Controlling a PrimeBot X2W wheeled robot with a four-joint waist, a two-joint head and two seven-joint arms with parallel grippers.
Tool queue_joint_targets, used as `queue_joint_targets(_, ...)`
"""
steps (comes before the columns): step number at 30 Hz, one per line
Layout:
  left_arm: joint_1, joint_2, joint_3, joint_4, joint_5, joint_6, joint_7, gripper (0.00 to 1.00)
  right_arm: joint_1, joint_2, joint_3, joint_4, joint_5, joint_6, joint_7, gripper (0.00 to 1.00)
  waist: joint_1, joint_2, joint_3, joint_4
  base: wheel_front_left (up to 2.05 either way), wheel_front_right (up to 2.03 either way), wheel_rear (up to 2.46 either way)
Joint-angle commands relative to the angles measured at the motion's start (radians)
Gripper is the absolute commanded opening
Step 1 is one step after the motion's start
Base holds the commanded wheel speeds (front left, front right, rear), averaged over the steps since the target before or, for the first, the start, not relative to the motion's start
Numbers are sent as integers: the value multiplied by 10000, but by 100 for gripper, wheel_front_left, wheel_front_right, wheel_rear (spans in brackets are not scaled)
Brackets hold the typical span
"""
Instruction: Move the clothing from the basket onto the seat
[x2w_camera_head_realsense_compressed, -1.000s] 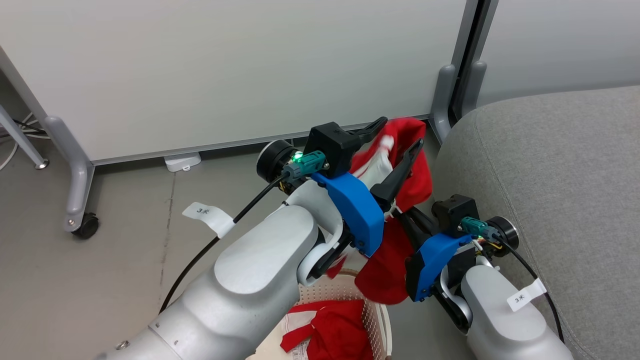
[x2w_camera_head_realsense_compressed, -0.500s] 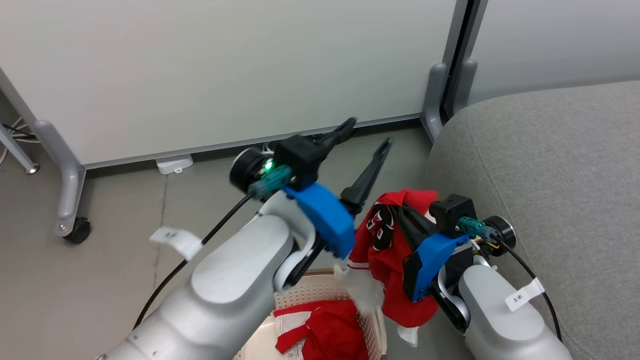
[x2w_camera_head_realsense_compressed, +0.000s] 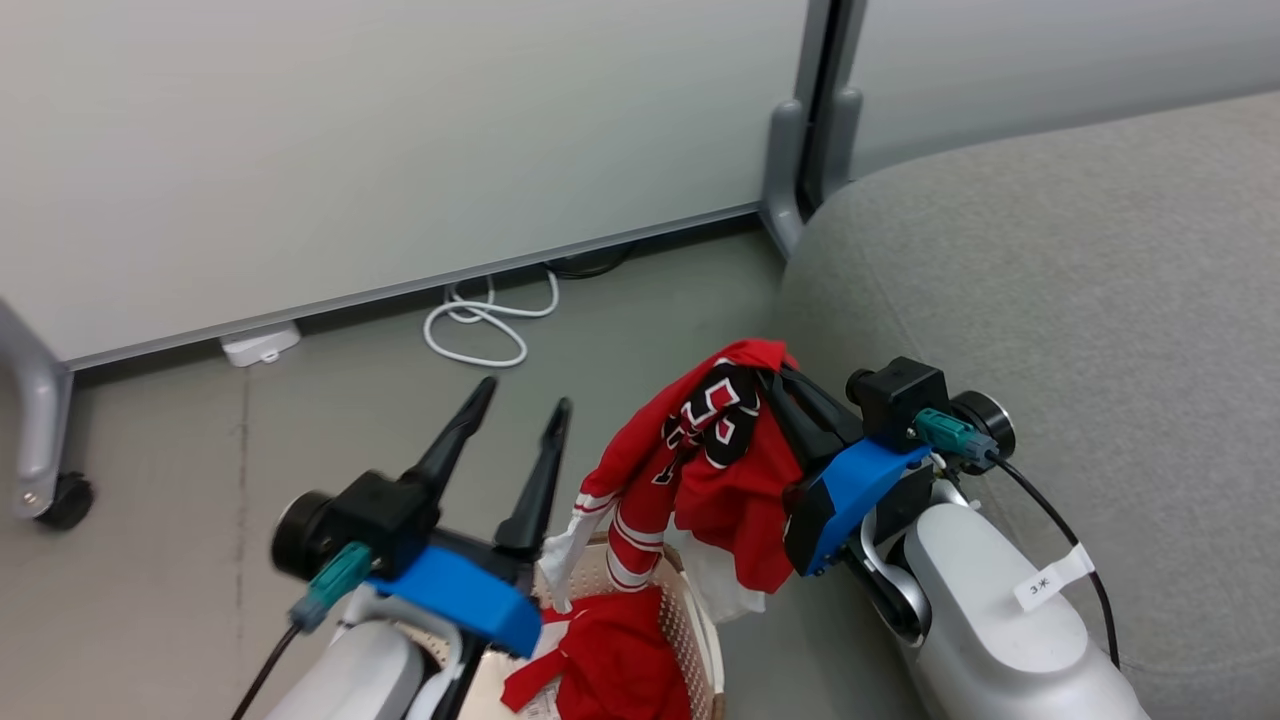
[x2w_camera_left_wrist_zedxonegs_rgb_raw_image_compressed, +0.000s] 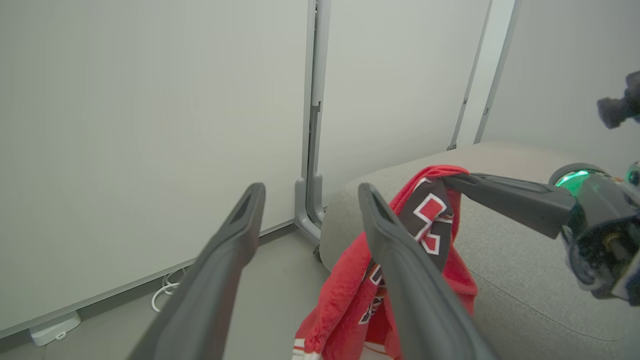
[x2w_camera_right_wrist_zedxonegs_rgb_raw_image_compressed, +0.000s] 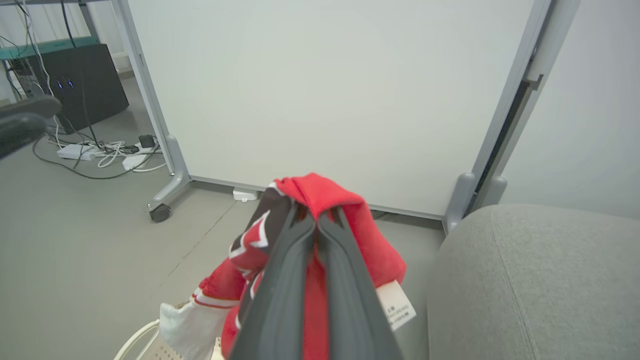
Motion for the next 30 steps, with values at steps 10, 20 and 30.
queue_joint_targets(10, 2495, -391, 3327, -1256, 1221, 76, -26, 100, 433, -29, 7, -1763, 94, 5, 456, 0, 0, 0, 438, -1837, 0, 0, 0)
queue_joint_targets(20, 3337, -664, 4587, -842, 2003, -706, -27, 100, 959, -25, -18, -2798, 199, 5, 779, 0, 0, 0, 658, -3442, 0, 0, 0)
queue_joint_targets(30, 2595, -778, 4594, -171, 2588, -1331, -28, 100, 1666, -17, -907, -3539, -95, 5, 824, 0, 0, 0, 956, -3891, 0, 0, 0)
